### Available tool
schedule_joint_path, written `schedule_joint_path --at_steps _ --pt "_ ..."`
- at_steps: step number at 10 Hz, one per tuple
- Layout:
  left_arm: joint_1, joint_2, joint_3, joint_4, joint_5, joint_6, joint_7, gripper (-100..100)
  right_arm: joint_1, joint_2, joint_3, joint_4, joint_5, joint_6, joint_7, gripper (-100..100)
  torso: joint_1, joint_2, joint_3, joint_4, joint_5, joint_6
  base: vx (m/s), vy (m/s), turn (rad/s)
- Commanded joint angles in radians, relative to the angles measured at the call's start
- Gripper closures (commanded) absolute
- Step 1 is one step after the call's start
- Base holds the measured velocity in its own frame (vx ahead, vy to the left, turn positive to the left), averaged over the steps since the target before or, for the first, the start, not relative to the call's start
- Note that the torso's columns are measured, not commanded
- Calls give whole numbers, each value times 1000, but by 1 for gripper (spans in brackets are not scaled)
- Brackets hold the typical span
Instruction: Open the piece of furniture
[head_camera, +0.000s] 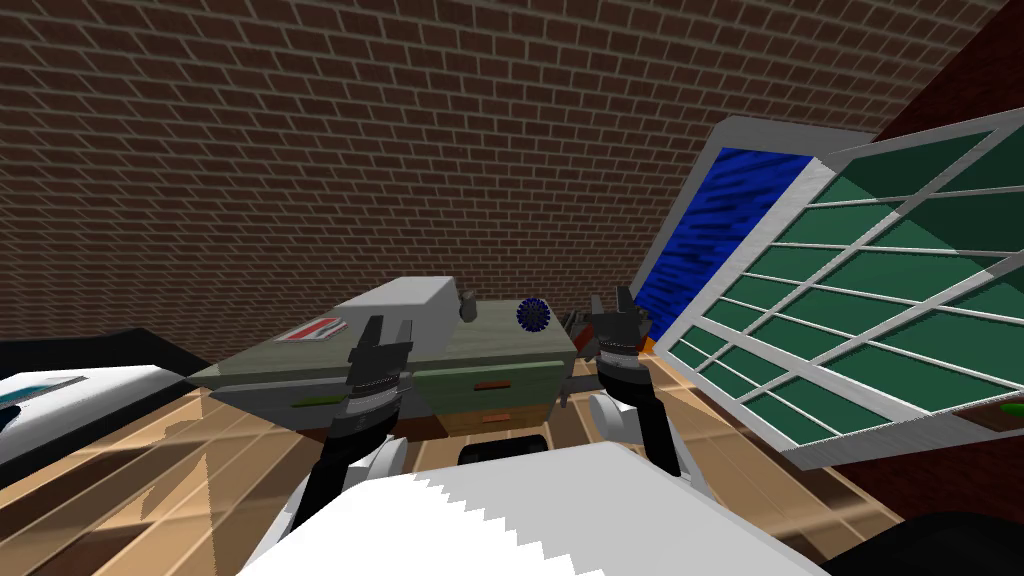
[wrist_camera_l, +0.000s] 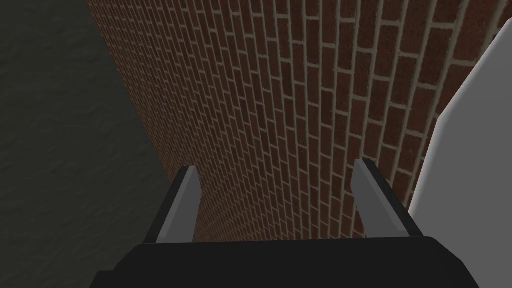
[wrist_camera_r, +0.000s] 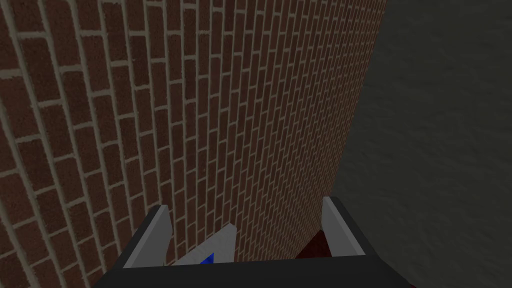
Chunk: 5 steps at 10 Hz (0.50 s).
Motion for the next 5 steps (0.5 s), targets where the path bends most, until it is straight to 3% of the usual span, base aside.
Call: schedule_joint_path --at_steps 1,5 --pt "0 0 0 0 0 0 0 0 0 0 0 0 0 0 0 0 0 40 -82 41 0 0 0 0 0" --pt "0 0 0 0 0 0 0 0 0 0 0 0 0 0 0 0 0 322 -644 322 0 0 0 0 0"
